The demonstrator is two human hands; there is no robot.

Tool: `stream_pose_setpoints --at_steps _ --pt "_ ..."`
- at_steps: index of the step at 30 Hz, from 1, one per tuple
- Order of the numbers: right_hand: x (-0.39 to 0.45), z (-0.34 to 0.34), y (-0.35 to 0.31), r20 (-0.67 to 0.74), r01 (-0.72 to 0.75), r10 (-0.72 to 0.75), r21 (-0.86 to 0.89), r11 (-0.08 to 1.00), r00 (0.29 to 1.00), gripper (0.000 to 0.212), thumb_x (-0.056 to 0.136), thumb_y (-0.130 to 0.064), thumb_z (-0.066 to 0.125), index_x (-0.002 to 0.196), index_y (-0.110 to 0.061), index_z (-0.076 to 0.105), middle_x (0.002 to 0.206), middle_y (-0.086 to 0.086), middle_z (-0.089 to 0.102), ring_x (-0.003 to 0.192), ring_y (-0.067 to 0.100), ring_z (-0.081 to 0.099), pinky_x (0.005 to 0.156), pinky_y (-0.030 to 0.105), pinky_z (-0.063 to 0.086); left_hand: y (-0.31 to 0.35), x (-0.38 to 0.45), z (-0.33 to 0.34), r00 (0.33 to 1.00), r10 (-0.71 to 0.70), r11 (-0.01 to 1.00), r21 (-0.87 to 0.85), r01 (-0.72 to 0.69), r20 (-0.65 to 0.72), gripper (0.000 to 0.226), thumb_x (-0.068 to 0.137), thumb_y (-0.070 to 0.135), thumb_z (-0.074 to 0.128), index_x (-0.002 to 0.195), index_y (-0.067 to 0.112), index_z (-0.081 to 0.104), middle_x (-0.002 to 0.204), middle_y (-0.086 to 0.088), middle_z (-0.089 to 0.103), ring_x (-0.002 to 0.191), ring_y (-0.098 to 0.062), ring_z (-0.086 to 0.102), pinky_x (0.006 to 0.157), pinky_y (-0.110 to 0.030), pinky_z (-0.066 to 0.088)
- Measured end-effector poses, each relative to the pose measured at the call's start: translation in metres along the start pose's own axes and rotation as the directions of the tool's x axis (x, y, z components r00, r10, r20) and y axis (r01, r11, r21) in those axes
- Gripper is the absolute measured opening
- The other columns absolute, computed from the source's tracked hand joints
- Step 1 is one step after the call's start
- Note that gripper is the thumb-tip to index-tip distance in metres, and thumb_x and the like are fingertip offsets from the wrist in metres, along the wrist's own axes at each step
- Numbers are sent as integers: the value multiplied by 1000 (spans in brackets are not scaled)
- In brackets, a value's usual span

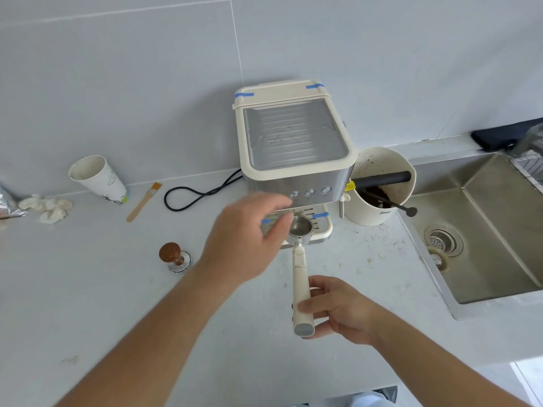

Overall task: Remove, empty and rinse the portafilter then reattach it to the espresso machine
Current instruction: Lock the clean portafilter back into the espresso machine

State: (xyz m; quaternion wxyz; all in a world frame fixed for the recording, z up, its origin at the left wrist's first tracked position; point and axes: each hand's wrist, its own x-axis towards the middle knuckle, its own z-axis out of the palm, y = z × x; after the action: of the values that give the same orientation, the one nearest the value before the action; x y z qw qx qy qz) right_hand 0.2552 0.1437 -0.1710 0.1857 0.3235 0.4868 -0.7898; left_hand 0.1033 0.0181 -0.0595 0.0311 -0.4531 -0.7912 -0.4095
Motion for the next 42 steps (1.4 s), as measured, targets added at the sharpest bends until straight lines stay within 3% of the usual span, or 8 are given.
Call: stream_pose_setpoints --at_steps 5,11,16,21,24,29,35,42 --pt "11 -5 -10 -22 11 -11 3 1000 1000 47 67 -2 78 113 -3 65 104 19 67 82 31 74 67 46 61 3 59 -11 994 104 993 57 -106 27 18 88 21 65 101 12 74 98 3 73 91 -12 66 81 -22 49" --pt "20 -4 -21 -26 47 -46 31 998 999 45 73 0 75 115 -5 61 110 23 67 83 31 74 67 46 61 -12 110 4 974 38 988 136 -70 224 33 90 39 59 114 18 69 123 2 66 114 -15 59 95 -31 46" --pt "24 -4 -30 -4 65 -65 37 997 998 48 73 -1 75 118 -8 59 110 21 67 82 29 74 67 46 61 -21 129 18 938 -21 983 181 -45 346 43 89 51 53 121 23 60 113 5 64 104 -18 57 94 -42 45" --pt "26 -8 -35 24 86 -88 68 994 996 47 74 0 73 118 -9 60 108 18 66 81 27 72 66 45 61 -29 128 28 956 -8 957 280 -78 295 53 88 57 50 133 28 54 148 5 49 139 -10 36 115 -44 25" --pt "25 -14 -40 54 104 -108 73 992 993 50 77 0 71 125 -10 59 110 17 66 88 30 71 69 45 61 -30 127 29 969 7 959 273 -77 248 52 87 57 53 132 31 55 147 8 49 130 -10 39 107 -32 24" --pt "30 -20 -43 56 117 -121 71 991 991 53 75 -1 72 125 -10 59 111 15 65 84 25 74 67 43 62 -30 127 30 976 40 963 254 -95 215 49 84 57 52 124 28 60 132 6 60 108 -4 40 92 -28 25" --pt "41 -18 -41 45 133 -137 73 988 990 49 75 1 75 119 -16 61 116 16 66 87 26 75 69 44 62 -30 128 32 974 3 966 250 -62 227 54 80 62 50 124 31 60 127 15 61 116 -10 52 102 -35 35" --pt "54 -5 -44 11 168 -169 89 982 985 42 84 7 71 112 -23 61 115 12 65 93 28 71 66 43 63 -30 126 34 986 19 972 226 -57 165 46 81 56 55 117 28 65 124 6 64 106 -2 40 89 -26 28"
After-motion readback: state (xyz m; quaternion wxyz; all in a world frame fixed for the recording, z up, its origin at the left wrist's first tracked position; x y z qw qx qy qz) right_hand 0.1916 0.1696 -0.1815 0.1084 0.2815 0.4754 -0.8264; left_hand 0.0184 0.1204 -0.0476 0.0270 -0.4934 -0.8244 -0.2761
